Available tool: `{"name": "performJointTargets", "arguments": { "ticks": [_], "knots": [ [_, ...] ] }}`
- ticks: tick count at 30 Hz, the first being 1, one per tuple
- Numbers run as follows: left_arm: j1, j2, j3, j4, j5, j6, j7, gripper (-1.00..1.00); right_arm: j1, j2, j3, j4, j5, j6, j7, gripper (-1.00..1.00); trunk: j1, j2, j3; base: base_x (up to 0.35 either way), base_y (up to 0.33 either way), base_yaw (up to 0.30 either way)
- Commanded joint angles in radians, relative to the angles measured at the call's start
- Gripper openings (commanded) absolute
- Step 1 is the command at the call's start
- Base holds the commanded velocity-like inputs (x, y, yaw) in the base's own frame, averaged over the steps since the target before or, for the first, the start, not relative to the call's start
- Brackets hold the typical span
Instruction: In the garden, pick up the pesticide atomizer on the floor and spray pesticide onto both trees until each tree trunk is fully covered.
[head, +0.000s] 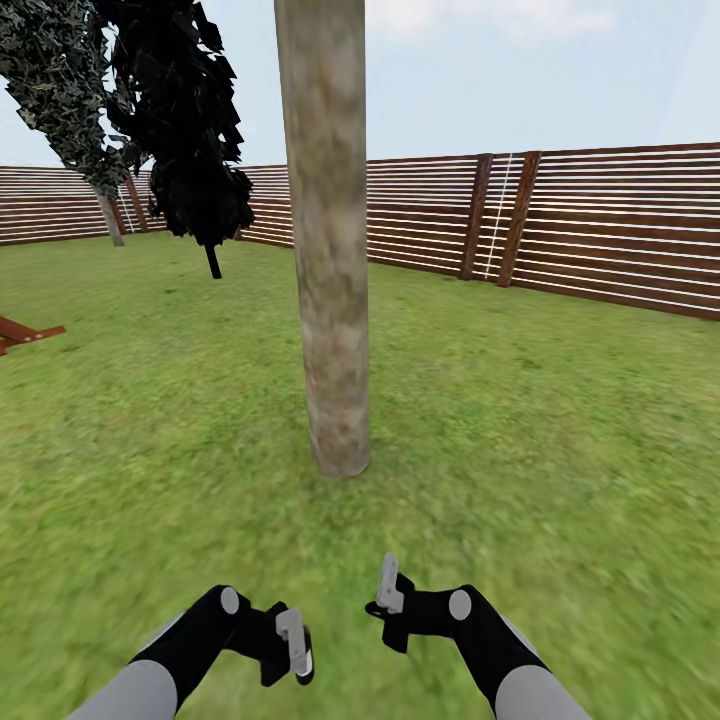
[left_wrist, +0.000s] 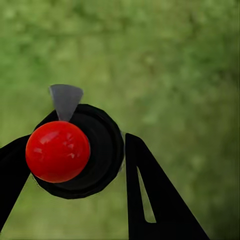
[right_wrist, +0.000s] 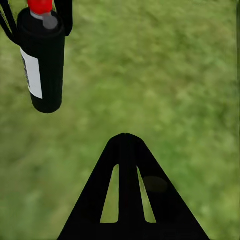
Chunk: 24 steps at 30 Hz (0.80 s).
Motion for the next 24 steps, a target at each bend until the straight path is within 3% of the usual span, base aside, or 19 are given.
{"name": "performJointTargets", "arguments": {
  "ticks": [1,6,8,11,17,24],
  "knots": [
    [0.0,-0.003,-0.003,-0.001,-0.006,-0.005,0.0,-1.0,-0.001,0.002,-0.008,-0.001,0.002,-0.005,0.006,-1.0,0.0,0.0,-0.001,0.0,0.0,0.0],
    [0.0,-0.014,-0.003,0.0,-0.006,-0.002,0.003,-1.0,-0.001,0.002,-0.007,-0.005,-0.005,-0.004,0.036,-1.0,0.0,0.0,-0.001,0.0,0.0,0.0],
    [0.0,-0.019,-0.003,-0.001,-0.006,-0.002,0.004,-1.0,-0.006,0.002,-0.007,-0.008,-0.026,0.027,0.083,-1.0,0.0,0.0,-0.001,0.0,0.0,0.0],
    [0.0,-0.029,-0.003,-0.002,-0.007,-0.002,0.007,-1.0,-0.015,0.002,-0.007,-0.014,-0.05,0.08,0.1,-1.0,0.0,0.0,-0.001,0.0,0.0,0.0],
    [-0.004,-0.058,-0.003,0.0,-0.008,0.0,0.047,-1.0,-0.019,0.002,-0.007,-0.021,-0.054,0.09,0.105,-1.0,0.0,0.0,-0.001,0.0,0.0,0.0],
    [-0.028,-0.06,-0.003,0.006,-0.007,0.046,0.087,-1.0,-0.019,0.002,-0.003,-0.021,-0.055,0.091,0.127,-1.0,0.0,0.0,-0.001,0.0,0.0,0.0]
  ]
}}
